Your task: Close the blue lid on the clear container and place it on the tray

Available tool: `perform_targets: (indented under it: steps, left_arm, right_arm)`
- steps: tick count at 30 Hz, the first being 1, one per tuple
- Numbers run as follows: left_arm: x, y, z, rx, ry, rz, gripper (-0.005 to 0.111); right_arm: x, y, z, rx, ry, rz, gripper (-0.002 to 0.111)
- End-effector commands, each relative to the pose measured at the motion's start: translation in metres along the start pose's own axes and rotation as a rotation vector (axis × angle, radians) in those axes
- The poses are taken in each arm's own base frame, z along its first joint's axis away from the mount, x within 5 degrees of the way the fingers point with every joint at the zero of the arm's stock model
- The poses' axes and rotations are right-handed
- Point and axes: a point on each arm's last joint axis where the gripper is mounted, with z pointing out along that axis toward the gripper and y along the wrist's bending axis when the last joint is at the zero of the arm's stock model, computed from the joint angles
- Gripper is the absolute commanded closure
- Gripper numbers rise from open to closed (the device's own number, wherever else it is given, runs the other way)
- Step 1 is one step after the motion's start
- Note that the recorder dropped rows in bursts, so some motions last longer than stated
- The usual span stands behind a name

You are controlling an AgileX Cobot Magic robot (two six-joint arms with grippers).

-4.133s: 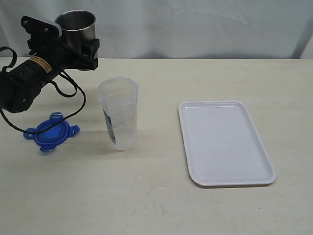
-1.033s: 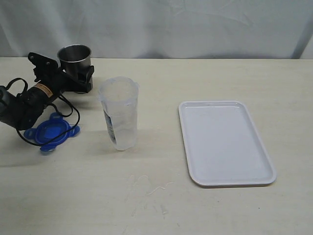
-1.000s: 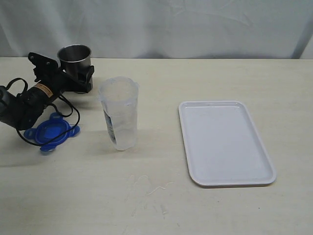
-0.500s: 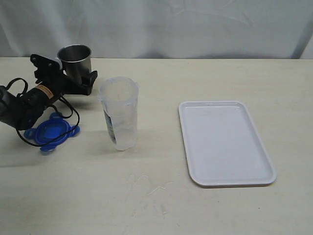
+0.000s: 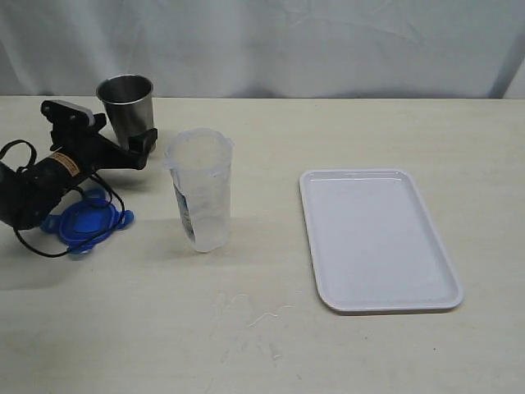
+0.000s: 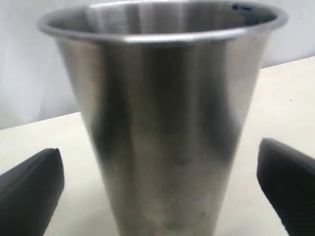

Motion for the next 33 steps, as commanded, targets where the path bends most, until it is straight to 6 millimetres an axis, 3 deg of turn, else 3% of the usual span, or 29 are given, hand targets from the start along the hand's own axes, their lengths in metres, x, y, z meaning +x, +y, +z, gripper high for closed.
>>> perform_targets:
  steps: [1, 12, 17, 24, 27, 30, 33]
  left_arm:
    - [0.000, 0.006, -0.011, -0.010, -0.016, -0.017, 0.002]
    - [0.005, -0.005, -0.052, -0.012, -0.016, -0.019, 0.002]
    - [-0.035, -0.007, -0.083, -0.046, -0.010, -0.016, 0.002]
    - [-0.089, -0.027, -0.147, -0.140, -0.029, -0.013, 0.002]
    - [-0.120, -0.030, -0.183, -0.258, 0.190, -0.020, 0.002]
    - [-0.158, -0.023, -0.210, -0.470, 0.491, -0.232, 0.002]
    - [-0.183, -0.021, -0.233, -0.575, 0.776, -0.184, 0.002]
  right_arm:
    - [0.001, 0.000, 0.000, -0.001, 0.011, -0.005, 0.104]
    - [0.001, 0.000, 0.000, -0.001, 0.011, -0.005, 0.104]
    - [0.002, 0.000, 0.000, 0.000, 0.013, -0.005, 0.104]
    - [0.002, 0.000, 0.000, 0.000, 0.013, 0.000, 0.104]
    - [0.003, 0.004, 0.000, -0.050, 0.033, 0.051, 0.104]
    - [0.015, 0.002, -0.001, -0.031, 0.169, 0.055, 0.104]
    - [0.019, 0.001, -0.002, -0.012, 0.216, 0.069, 0.104]
